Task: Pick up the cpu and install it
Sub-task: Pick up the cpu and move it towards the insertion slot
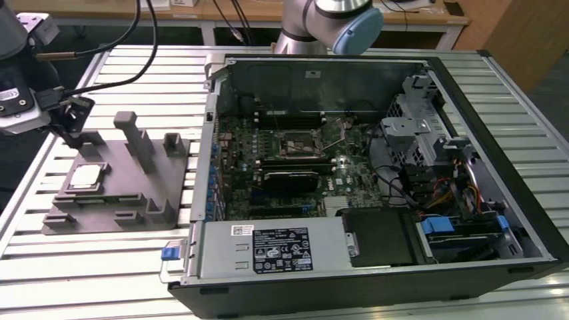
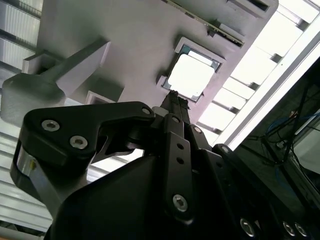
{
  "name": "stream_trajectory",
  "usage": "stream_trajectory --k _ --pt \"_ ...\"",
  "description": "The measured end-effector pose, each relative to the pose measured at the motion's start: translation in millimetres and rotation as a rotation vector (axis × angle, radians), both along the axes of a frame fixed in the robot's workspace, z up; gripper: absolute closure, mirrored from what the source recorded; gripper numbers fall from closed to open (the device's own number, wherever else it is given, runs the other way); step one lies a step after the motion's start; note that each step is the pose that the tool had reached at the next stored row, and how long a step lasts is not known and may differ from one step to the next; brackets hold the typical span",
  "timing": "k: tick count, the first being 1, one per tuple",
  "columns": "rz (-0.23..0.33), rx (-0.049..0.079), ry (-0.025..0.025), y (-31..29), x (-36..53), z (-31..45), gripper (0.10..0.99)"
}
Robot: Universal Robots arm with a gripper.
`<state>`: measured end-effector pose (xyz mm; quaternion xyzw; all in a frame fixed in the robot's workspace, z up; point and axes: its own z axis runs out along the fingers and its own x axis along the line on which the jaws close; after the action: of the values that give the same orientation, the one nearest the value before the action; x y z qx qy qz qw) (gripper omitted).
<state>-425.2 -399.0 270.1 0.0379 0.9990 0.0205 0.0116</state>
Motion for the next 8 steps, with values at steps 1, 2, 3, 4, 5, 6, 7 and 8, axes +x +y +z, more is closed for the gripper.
stream_trajectory --k 1,2,3,4,5,6,7,8 --pt "0.0 0.0 0.0001 0.0 -0.2 -1.4 0.98" --pt "0.0 0.0 0.0 0.0 -0.4 -3.0 0.98" --pt "0.0 0.0 0.0 0.0 -0.7 -4.5 0.98" --pt "0.0 0.0 0.0 0.0 -0.9 -6.1 0.98" --pt "0.0 0.0 0.0 0.0 -1.0 -7.9 0.98" --pt "0.0 0.0 0.0001 0.0 -1.1 -9.6 0.98" --pt "0.0 0.0 0.0 0.0 -1.2 -11.4 0.98" --pt "0.0 0.0 -0.0001 0.0 -1.4 -13.4 0.98"
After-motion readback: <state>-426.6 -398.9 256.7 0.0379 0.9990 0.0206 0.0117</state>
